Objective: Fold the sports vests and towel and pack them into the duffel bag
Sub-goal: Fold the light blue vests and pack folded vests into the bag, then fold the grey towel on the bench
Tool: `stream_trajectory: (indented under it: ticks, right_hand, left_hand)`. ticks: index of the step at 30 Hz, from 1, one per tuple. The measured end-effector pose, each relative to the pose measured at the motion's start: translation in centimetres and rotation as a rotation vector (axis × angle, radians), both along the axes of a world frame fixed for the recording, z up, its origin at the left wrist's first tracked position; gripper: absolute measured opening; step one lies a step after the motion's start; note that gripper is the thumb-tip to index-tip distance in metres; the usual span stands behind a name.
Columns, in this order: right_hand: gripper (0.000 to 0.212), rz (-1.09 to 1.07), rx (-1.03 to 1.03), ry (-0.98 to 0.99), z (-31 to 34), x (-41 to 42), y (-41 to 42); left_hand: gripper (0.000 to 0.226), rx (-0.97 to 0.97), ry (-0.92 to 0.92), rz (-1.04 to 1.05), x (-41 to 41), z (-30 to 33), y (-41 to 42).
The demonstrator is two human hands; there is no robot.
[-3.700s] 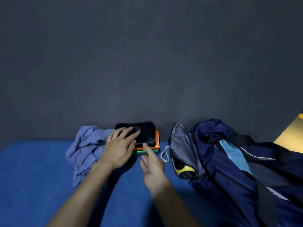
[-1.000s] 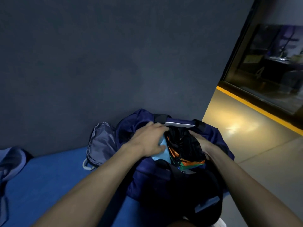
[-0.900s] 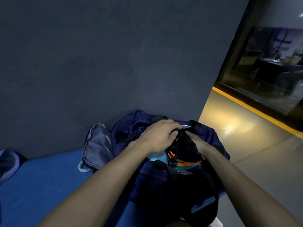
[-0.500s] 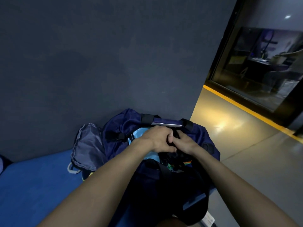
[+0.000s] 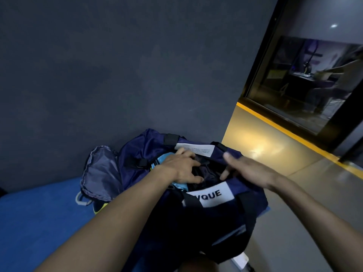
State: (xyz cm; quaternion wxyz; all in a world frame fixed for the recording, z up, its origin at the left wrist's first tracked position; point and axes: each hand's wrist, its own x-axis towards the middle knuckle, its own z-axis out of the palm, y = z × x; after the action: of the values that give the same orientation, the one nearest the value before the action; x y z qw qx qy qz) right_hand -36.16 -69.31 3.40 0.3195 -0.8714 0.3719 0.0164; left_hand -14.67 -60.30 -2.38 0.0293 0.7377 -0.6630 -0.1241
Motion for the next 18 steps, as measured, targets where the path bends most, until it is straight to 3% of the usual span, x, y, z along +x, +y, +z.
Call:
stream_trajectory:
  ticks: [2,6,7,11,14,18]
  right_hand:
    - [0.064,-0.011,0.025,-0.048,1.0,-0.6,-0.7]
    - [0.019,0.26,-0.065,0.316,1.2,1.6,-1.5]
    - [0.019,0.292,-0.102,0.389,1.2,2.5,-1.3]
    - [0.059,0.274,-0.309,0.261,0.0,6.0,-1.3]
    - [0.087,0.363,-0.279,0.394,-2.0,7.1,-1.2]
    - [0.082,0.363,-0.3,0.393,-2.6,7.4,-1.1]
  left_hand:
    - [0.072,0.043,-0.009,-0.011,-0.3,-0.5,0.4]
    - [0.084,0.082,-0.02,0.019,0.0,-0.9,0.4]
    - [0.089,0.093,-0.013,0.038,0.2,-0.9,0.4]
    - [0.092,0.104,0.012,0.035,0.3,-1.1,0.2]
    - [0.081,0.051,0.041,0.003,0.5,-0.5,0.6]
    - [0.06,-0.039,-0.055,-0.054,1.4,1.5,2.0]
